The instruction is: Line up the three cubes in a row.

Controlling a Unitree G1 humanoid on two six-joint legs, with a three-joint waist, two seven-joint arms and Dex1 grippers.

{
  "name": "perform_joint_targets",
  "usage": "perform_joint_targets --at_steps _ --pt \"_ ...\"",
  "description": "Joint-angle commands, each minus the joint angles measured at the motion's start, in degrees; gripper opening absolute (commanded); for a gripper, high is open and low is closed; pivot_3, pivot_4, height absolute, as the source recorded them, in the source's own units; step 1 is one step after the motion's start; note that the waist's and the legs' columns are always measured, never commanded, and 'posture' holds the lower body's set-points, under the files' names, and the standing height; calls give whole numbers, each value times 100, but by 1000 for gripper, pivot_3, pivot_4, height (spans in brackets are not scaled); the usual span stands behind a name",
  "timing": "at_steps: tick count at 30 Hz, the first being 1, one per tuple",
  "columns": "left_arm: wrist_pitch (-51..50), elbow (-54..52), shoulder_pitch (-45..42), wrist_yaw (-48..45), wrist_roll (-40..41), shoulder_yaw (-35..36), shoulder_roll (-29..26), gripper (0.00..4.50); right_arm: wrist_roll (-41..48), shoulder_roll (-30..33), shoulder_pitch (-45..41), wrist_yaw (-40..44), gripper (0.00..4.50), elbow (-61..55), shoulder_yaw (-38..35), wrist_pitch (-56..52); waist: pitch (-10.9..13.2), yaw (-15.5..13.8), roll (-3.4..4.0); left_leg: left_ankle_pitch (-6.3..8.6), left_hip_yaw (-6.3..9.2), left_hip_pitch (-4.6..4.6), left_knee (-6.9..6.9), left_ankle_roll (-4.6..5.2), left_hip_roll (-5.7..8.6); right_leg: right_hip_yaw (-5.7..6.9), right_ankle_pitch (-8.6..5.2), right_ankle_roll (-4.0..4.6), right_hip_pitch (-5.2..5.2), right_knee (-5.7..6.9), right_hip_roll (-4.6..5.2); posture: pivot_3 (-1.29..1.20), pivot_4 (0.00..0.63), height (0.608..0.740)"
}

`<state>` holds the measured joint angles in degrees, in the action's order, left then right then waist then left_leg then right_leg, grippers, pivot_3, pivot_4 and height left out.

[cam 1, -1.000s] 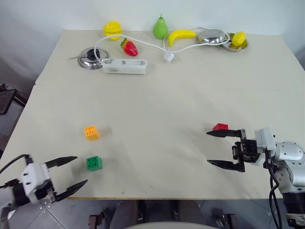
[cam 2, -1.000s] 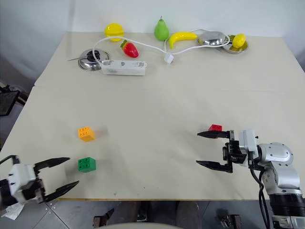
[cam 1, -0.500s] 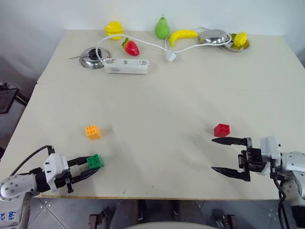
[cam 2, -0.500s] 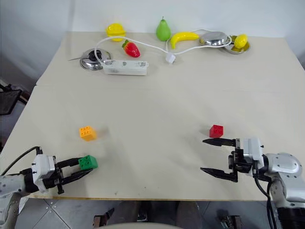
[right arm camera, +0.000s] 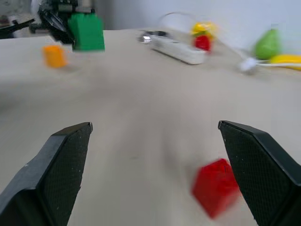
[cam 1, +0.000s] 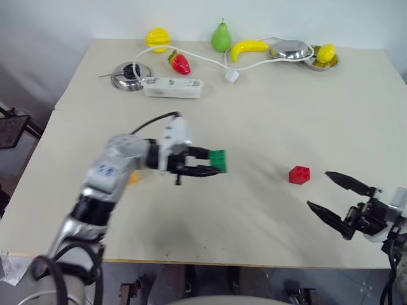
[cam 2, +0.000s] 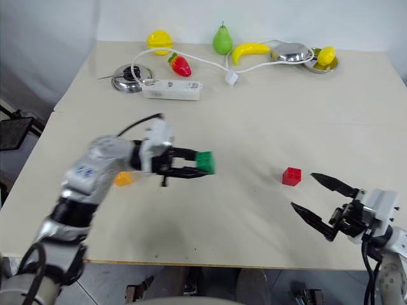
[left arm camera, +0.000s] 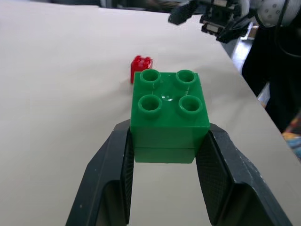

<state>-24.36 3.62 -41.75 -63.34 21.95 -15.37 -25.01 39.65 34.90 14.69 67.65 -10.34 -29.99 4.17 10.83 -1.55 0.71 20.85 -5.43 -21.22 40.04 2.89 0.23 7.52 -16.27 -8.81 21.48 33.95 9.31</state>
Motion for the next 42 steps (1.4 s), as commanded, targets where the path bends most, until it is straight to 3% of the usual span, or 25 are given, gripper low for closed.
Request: perform_joint_targets --at_steps 1,6,10,22,24,26,28,32,37,42 --pt "295 898 -579 245 -703 -547 606 1478 187 -120 235 -317 4500 -340 -483 106 1 -2 -2 0 0 -1 -2 -1 0 1 0 -1 0 -3 -2 0 150 740" --pt "1040 2514 -1076 938 -1535 -831 1498 1478 208 -373 689 -525 4500 -613 -671 162 3 3 -5 -1 -4 -2 -3 0 -2 -1 1 -3 1 -8 -4 0 150 740" --pt "1621 3451 -1279 915 -1804 -829 1940 1478 204 -521 987 -588 4500 -714 -706 196 3 5 -5 -2 -4 -3 -3 2 -4 -3 2 -4 3 -8 -2 0 150 740" --pt "2107 3975 -1351 477 -2117 -621 1829 1478 158 -376 1301 -228 4500 -280 -729 181 4 13 -6 -6 -1 -4 -1 10 -20 -6 4 -9 4 -7 10 0 150 740" --pt "2141 3936 -1338 547 -2088 -528 1873 2235 145 -343 1235 -214 4500 -215 -701 177 3 12 -6 -7 -1 -3 0 11 -22 -6 4 -9 4 -6 11 0 150 740" --pt "2123 3884 -1367 461 -1960 -398 1932 2606 146 -296 1149 -197 4500 -185 -651 139 4 10 -6 -7 0 -4 0 11 -23 -6 4 -9 5 -6 11 0 150 740" --pt "2120 3784 -1378 250 -1846 -309 1939 3289 147 -254 1071 -176 4500 -172 -606 94 3 9 -6 -7 0 -5 0 12 -23 -6 4 -9 5 -6 13 0 150 740" --pt "2229 3298 -1289 -94 -1721 -139 1675 4483 187 -173 908 -146 4500 -234 -455 -62 3 8 -6 -7 3 -7 0 12 -21 -2 4 -9 5 -5 14 0 150 740" --pt "2162 2008 -838 -615 -1281 361 731 4483 173 7 346 -144 4500 -329 -5 -339 2 83 -3 -8 -2 -4 0 10 -28 -4 4 -9 9 -2 13 0 150 740" --pt "1901 478 148 -784 -211 1605 -310 4483 125 157 -438 119 4500 -287 589 -488 2 150 -1 -12 6 -3 7 8 -30 -5 4 -8 8 10 14 0 150 740"
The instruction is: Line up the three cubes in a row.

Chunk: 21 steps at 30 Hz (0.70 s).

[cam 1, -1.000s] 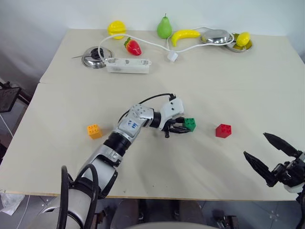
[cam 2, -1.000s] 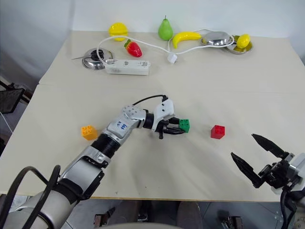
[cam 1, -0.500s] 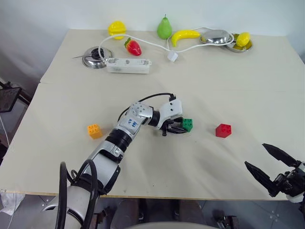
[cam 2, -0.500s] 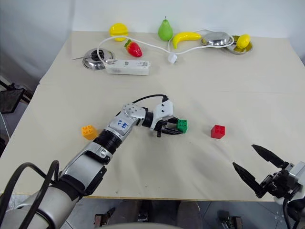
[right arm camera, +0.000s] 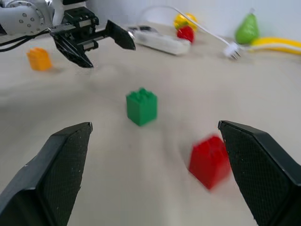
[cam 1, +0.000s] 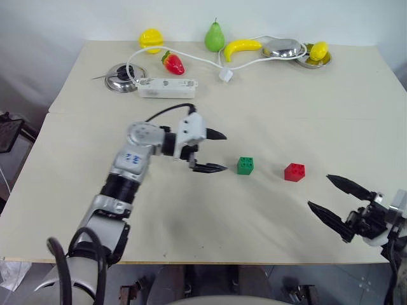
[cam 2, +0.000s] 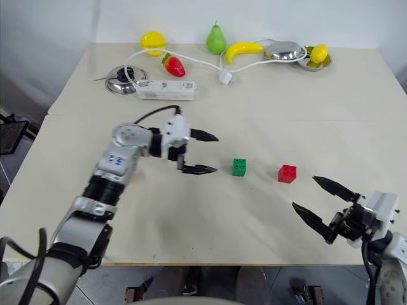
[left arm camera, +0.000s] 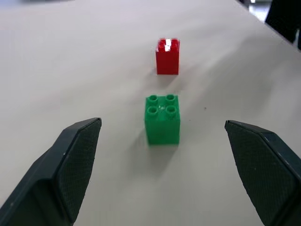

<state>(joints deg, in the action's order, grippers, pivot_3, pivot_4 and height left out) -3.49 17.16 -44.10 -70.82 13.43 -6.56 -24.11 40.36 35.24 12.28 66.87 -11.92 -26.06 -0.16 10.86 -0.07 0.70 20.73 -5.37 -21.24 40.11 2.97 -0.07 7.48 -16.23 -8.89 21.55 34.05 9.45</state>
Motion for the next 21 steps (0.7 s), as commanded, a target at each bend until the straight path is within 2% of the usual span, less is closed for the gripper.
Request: perform_joint_targets --at_steps 1,5,8,12,14,21 --pt "-286 -1248 719 -47 897 1066 -654 4483 88 160 -344 275 4500 -123 327 -139 0 22 0 0 4 0 -1 0 0 1 0 0 0 0 0 0 150 740" --pt "-410 -2175 2239 151 1328 2247 -1434 4483 24 178 -855 532 4500 -29 813 -249 0 39 0 1 7 1 -6 -1 -3 4 -1 3 0 -2 0 0 150 740" --pt "-504 -2418 3338 729 1454 3263 -1593 4483 -35 103 -1218 622 4500 21 1171 -329 2 10 -1 1 7 3 -4 -1 2 1 -1 2 -5 -4 4 0 150 740" --pt "-440 -2719 4763 1279 1585 4360 -1331 4483 -83 -21 -1567 717 4500 89 1532 -371 2 -68 -14 1 18 1 -1 -1 5 7 -1 2 -9 -3 11 0 150 740" --pt "-379 -2738 5364 1445 1610 4690 -1149 4483 -113 -40 -1697 748 4500 109 1698 -436 2 -39 -13 5 15 3 -4 -5 5 3 -1 2 -8 -9 12 0 150 740" --pt "106 -2036 6535 1465 1631 5191 -798 4483 -152 -71 -2067 740 4500 -16 2034 -566 1 -66 -15 8 10 4 -6 -9 2 3 -2 5 -3 -8 12 0 150 740"
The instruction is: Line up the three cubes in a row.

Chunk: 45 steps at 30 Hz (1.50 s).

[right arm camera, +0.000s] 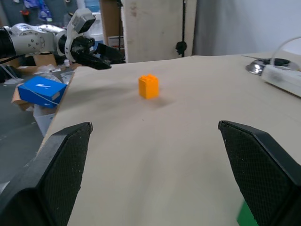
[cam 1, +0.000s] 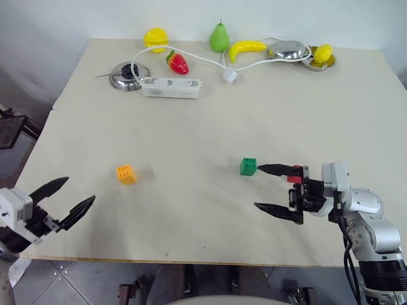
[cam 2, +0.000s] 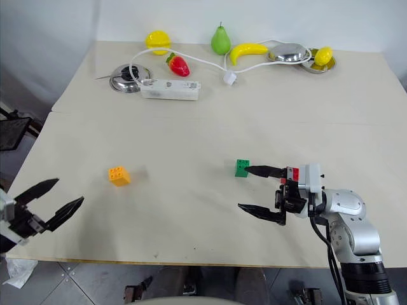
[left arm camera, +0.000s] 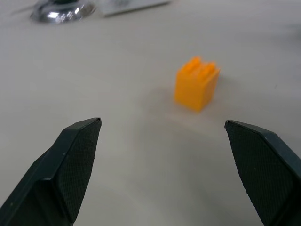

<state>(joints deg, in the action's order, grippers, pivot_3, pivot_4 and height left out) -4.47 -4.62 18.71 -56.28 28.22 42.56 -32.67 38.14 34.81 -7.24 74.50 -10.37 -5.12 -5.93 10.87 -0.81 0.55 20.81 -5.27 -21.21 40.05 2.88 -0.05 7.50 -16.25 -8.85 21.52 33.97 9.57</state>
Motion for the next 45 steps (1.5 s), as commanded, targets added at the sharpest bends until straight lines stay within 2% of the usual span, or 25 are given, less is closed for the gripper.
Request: perform_joint_targets --at_steps 1,6,11,14,18,24,31,37,40,45 --pt "238 180 324 11 172 300 73 4483 71 -31 -143 -29 4500 -163 -69 16 0 9 -1 2 -2 0 0 -1 0 -1 0 0 2 0 1 0 150 740" --pt "332 154 281 -16 151 -19 27 4483 16 25 -110 45 4500 -26 -154 103 -1 -25 -1 6 0 -1 -1 -5 -5 3 -2 4 6 0 2 0 150 740" --pt "296 164 -404 60 -77 -715 -231 4483 14 247 86 227 4500 119 -341 81 -1 -59 -2 8 0 -2 -1 -4 -1 4 -2 4 5 1 5 0 150 740" --pt "-17 93 -692 473 -295 -1127 -259 4483 -54 349 166 331 4500 226 -388 145 -2 -33 -2 8 -3 -1 -3 -3 -2 4 -1 4 6 2 3 0 150 740" --pt "-567 -932 -442 1650 -445 -1481 382 4483 -79 308 193 304 4500 294 -456 265 -2 118 -2 11 -12 1 -13 0 0 1 -1 4 6 -1 1 0 150 740" --pt "-1300 -2303 -211 3359 -790 -2108 1498 4483 -122 163 251 270 4500 324 -354 383 -2 66 -6 14 -11 1 -8 2 -2 1 -1 4 1 -7 -2 0 150 740" --pt "-1732 -2374 -647 4486 -1496 -2786 2021 4483 -179 55 60 340 4500 505 -229 402 -3 -12 -6 10 -10 4 1 5 -2 -4 1 0 -2 -1 -1 0 150 740" --pt "-1724 -2076 -1044 4858 -1804 -3101 2183 4483 -217 -33 58 329 4500 555 -178 396 -4 -48 -5 11 -9 0 -2 3 -1 -1 0 1 2 -5 -2 0 150 740" --pt "-1767 -2095 -1001 5040 -1886 -3059 2213 3874 -226 -53 138 318 4500 548 -200 397 -4 -52 -5 11 -9 -1 -2 3 0 0 0 1 2 -7 -2 0 150 740" --pt "-1745 -2203 -833 4872 -1794 -3034 2082 2343 -234 -44 215 249 4500 526 -270 404 -5 -42 -2 11 -11 1 -2 3 -2 -1 0 1 2 -7 -2 0 150 740"
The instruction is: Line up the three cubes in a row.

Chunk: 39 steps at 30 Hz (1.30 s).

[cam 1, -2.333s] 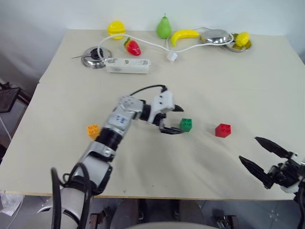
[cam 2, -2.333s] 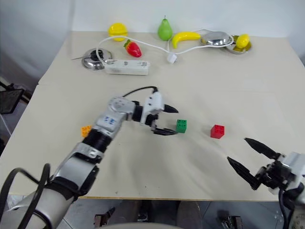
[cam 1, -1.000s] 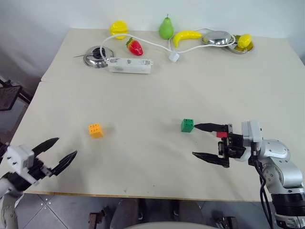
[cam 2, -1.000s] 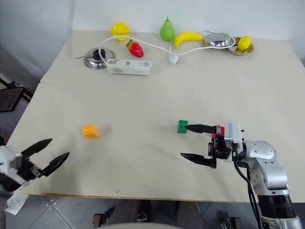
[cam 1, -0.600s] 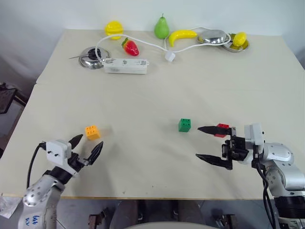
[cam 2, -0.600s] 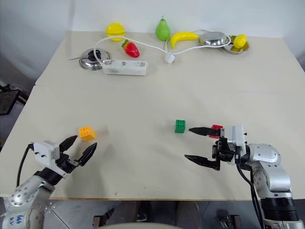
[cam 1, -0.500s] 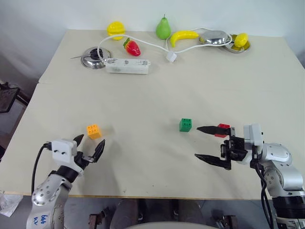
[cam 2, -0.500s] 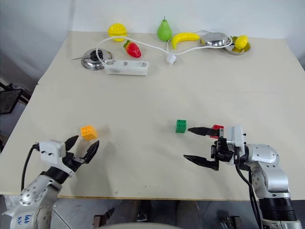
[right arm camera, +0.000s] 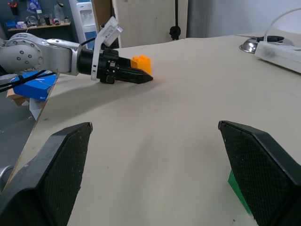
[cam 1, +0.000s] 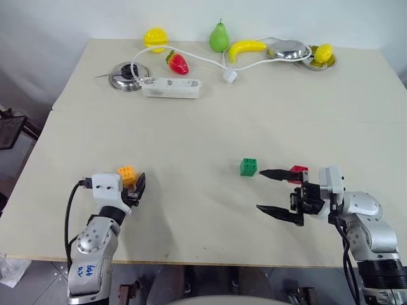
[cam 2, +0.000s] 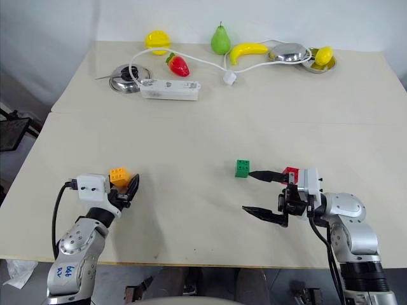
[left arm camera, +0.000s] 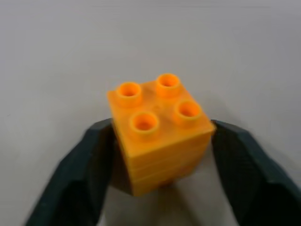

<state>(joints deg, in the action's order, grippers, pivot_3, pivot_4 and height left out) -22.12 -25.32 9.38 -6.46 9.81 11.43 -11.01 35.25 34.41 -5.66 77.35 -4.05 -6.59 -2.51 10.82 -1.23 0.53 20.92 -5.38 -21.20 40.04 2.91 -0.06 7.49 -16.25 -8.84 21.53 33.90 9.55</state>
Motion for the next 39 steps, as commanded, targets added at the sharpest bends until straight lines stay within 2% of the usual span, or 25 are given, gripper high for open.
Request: perform_joint_targets --at_steps 1,3,6,7,10,12,14,18,24,28,32,39 --pt "151 -76 46 -247 150 117 -128 2059 54 -4 77 -67 4500 -120 -137 61 0 -2 0 0 0 0 0 0 -1 0 0 0 0 0 0 0 150 740" --pt "390 109 -151 -812 564 225 -301 1921 51 5 143 -133 4500 -177 -172 61 0 -3 0 0 1 0 1 0 -1 0 0 0 0 1 0 0 150 740" --pt "734 566 -539 -2157 1235 376 -904 1921 71 52 279 -224 4500 -275 -277 46 0 -31 1 -1 7 -4 4 0 -2 7 -1 2 1 4 1 0 150 740" --pt "904 994 -847 -2987 1428 391 -1359 1921 91 118 416 -243 4500 -327 -401 55 -1 -24 2 -1 5 -4 5 -1 -2 6 -2 3 2 3 1 0 150 740" --pt "1242 2060 -1644 -4655 1759 265 -2182 1921 113 257 738 -302 4500 -443 -683 90 -2 -16 12 -2 3 -6 5 -2 1 11 -4 7 5 9 -1 0 150 740" --pt "1476 2711 -2173 -5386 1682 -27 -2454 1921 113 309 974 -359 4500 -542 -873 130 -3 -12 15 -2 0 -5 4 -1 9 9 -3 6 4 10 0 0 150 740" --pt "1691 3300 -2626 -5718 1374 -346 -2581 1921 115 305 1159 -449 4500 -649 -1009 150 -5 -14 18 -2 -4 0 2 0 14 7 -3 5 1 10 -1 0 150 740" --pt "2332 4379 -3323 -5250 489 -838 -2388 1921 96 156 1528 -716 4500 -977 -1137 195 -3 -6 14 -3 -7 -1 -4 0 27 10 -2 3 2 6 -13 0 150 740" --pt "2483 4630 -3203 -4950 200 -1065 -2099 1921 91 27 1844 -962 4500 -1291 -1107 207 -2 -2 11 -4 -9 -1 -1 -2 14 5 -1 2 2 5 -20 0 150 740" --pt "2201 4224 -2940 -4620 311 -975 -1994 3241 117 52 1859 -1010 4500 -1333 -1096 176 -4 0 13 -4 -10 6 0 0 1 -2 0 -1 0 10 -13 0 150 740" --pt "1703 3281 -2426 -4174 484 -798 -1935 4471 214 167 1770 -978 4500 -1312 -1172 88 -4 11 14 -4 -9 6 -1 0 1 -3 0 0 0 9 -12 0 150 740" --pt "539 2251 -1989 -2788 472 -547 -1435 4471 247 232 1779 -910 4500 -1282 -1152 47 -4 -24 14 -5 -3 5 1 2 2 -3 0 -1 -3 10 -9 0 150 740"
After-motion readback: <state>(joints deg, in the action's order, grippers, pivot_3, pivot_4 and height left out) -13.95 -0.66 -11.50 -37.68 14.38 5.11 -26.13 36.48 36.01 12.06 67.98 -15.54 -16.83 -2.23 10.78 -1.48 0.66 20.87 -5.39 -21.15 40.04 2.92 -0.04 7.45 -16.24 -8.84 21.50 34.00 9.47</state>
